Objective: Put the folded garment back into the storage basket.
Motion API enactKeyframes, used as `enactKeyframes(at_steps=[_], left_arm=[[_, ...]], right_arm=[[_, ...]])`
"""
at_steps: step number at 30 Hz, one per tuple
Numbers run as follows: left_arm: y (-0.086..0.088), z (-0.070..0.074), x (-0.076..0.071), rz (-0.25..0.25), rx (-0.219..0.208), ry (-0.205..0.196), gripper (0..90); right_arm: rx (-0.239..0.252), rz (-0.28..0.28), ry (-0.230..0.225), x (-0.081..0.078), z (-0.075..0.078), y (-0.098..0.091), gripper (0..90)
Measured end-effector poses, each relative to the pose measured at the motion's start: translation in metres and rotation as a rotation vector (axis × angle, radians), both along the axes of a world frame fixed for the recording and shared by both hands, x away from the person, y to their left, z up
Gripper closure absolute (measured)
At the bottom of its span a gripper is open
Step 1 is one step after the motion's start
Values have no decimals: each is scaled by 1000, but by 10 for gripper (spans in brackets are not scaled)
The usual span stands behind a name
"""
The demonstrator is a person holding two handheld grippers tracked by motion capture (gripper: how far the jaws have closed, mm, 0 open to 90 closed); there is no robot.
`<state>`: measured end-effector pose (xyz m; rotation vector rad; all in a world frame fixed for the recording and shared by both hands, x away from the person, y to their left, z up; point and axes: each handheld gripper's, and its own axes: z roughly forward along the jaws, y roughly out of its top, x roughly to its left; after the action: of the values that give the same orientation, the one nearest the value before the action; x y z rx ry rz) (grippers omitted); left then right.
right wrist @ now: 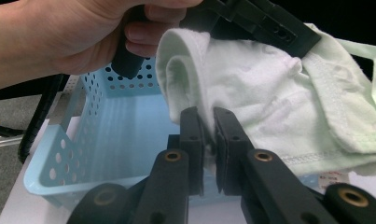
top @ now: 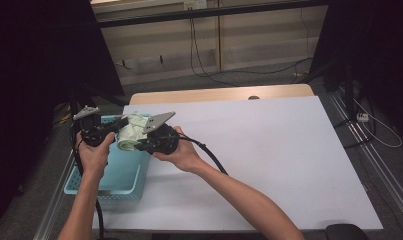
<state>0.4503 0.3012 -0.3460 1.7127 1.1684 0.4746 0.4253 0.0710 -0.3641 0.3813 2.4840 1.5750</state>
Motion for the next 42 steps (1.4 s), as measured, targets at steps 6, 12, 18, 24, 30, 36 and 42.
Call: enactKeyframes(at_steps=[6,12,18,24,30,36,42], left_arm=[[7,-1,-1,13,5,8,833],[14,-1,-1,26,2,7,834],[20,0,-2,38,3,9,833],[24,-2,-3,43,4,14,833],[27,-12,-2,54,5,35,834],[33,-19,-2,65,-4,53,833],[37,-28,-2,76,5,73,833]], right_arm=[[-3,8,0,0,-1,9,835],[-2,11,6,2,-2,16,835],[2,16,9,3,-1,23,835],[-2,24,11,2,-3,30,835],[-3,24,32,3,-10,34,835],[-13,20,41,4,-18,40,834],[-29,21,46,5,-26,46,834]])
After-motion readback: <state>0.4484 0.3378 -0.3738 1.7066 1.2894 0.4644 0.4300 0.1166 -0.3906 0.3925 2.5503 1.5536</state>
